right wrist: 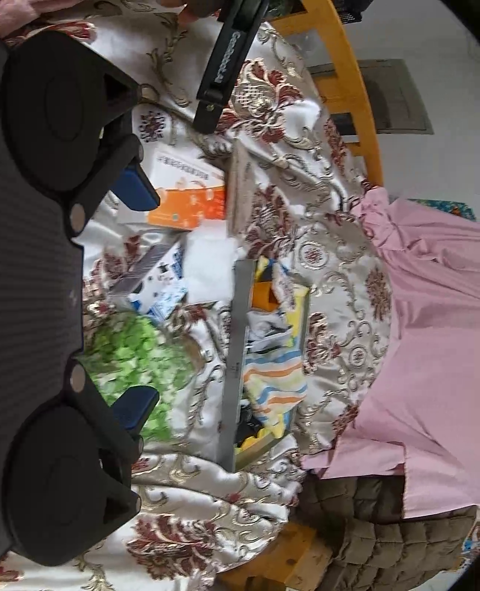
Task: Organize soft objects
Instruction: 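Grasp the grey burlap pouch with the left gripper while the right gripper grasps the white cloth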
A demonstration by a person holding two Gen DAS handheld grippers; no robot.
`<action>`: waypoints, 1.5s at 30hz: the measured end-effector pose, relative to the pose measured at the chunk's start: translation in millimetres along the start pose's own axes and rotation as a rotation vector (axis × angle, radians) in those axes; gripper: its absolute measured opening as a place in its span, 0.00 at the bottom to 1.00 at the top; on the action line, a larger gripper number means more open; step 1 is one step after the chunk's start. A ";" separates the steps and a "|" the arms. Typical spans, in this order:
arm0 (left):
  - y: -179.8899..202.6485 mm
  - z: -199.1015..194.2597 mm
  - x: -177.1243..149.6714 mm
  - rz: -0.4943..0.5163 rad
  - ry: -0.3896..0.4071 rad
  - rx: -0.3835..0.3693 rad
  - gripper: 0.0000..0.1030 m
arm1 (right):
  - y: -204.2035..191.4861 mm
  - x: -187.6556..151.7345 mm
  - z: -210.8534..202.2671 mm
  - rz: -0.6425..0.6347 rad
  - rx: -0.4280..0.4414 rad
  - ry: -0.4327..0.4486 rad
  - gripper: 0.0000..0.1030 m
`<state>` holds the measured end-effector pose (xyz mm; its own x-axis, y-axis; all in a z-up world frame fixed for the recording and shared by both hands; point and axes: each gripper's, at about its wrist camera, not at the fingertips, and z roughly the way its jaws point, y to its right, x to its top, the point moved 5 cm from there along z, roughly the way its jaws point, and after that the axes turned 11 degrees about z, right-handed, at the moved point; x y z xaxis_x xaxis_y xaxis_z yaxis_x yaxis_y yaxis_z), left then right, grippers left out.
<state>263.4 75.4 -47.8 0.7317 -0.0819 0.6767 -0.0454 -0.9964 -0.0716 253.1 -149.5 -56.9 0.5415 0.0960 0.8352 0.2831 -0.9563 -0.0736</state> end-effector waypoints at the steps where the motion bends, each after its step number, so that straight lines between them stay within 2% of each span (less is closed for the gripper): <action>1: -0.3 1.5 1.6 0.002 0.003 0.002 0.99 | -0.3 1.1 0.9 0.000 0.004 0.009 1.00; 13: -6.7 15.5 16.1 0.008 0.028 0.024 0.99 | 0.5 4.0 13.1 0.026 0.017 0.042 1.00; 27: -13.9 28.0 34.4 0.054 0.073 0.061 0.99 | -5.3 -6.6 16.9 0.083 0.042 0.025 1.00; 39: -14.2 35.3 41.9 0.032 0.056 0.007 0.99 | -11.6 -4.8 30.4 0.085 0.060 0.035 1.00; 45: -18.8 50.0 45.4 0.031 0.047 -0.006 0.99 | -16.7 8.9 52.7 0.096 0.113 0.039 1.00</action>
<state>331.5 91.5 -52.4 0.6974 -0.1135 0.7076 -0.0718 -0.9935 -0.0886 294.9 -118.1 -77.0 0.5396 -0.0077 0.8419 0.3196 -0.9232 -0.2133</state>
